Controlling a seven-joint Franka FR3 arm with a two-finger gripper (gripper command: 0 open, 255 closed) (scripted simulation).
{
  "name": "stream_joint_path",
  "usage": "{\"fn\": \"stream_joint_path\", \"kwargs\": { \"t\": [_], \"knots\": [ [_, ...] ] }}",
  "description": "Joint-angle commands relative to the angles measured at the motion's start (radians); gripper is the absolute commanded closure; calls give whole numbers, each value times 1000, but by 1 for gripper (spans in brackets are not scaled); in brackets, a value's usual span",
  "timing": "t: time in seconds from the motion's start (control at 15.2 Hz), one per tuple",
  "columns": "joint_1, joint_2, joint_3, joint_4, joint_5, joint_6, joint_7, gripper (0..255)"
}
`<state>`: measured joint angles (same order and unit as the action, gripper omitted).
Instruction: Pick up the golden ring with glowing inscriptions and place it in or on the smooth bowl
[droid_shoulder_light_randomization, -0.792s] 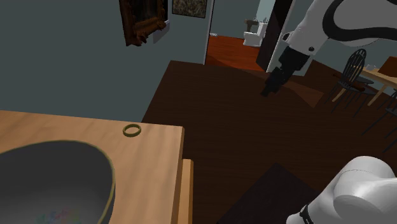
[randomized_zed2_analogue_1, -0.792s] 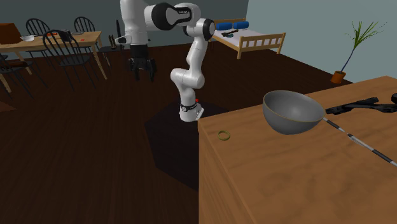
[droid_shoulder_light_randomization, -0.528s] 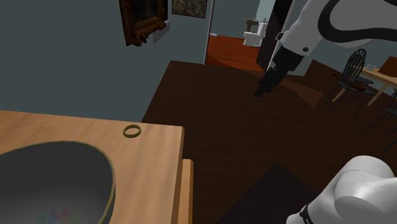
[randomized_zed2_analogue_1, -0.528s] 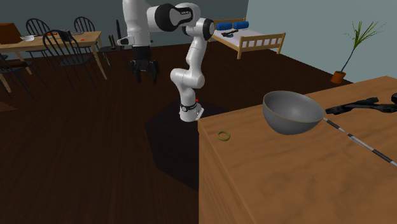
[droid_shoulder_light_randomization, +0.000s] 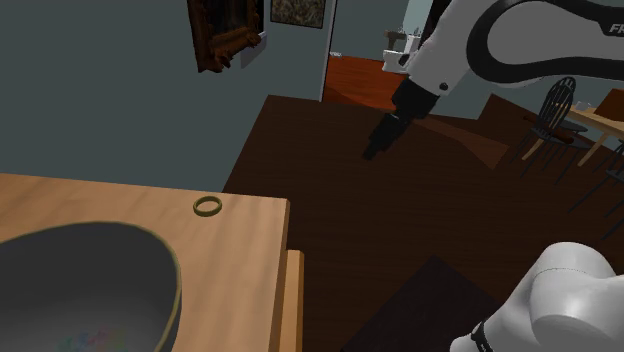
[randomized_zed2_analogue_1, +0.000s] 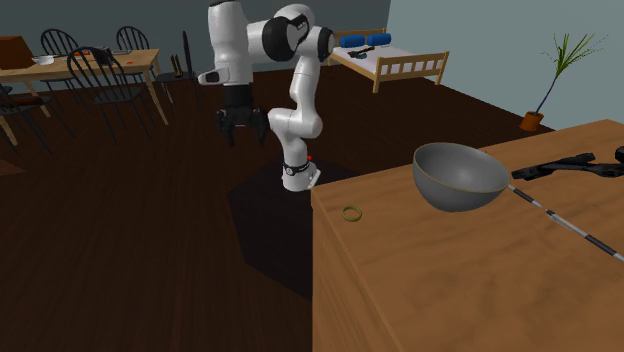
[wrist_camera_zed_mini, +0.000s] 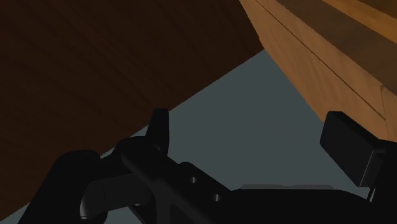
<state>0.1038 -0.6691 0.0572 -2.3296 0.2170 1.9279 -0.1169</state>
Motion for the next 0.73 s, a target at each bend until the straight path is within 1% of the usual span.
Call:
{"fn": "stream_joint_path", "kwargs": {
  "t": [0.0,0.33,0.66],
  "knots": [
    [25,37,32,13,23,50,8,0],
    [79,114,98,46,64,154,13,0],
    [126,198,165,95,90,251,19,0]
  ]
}}
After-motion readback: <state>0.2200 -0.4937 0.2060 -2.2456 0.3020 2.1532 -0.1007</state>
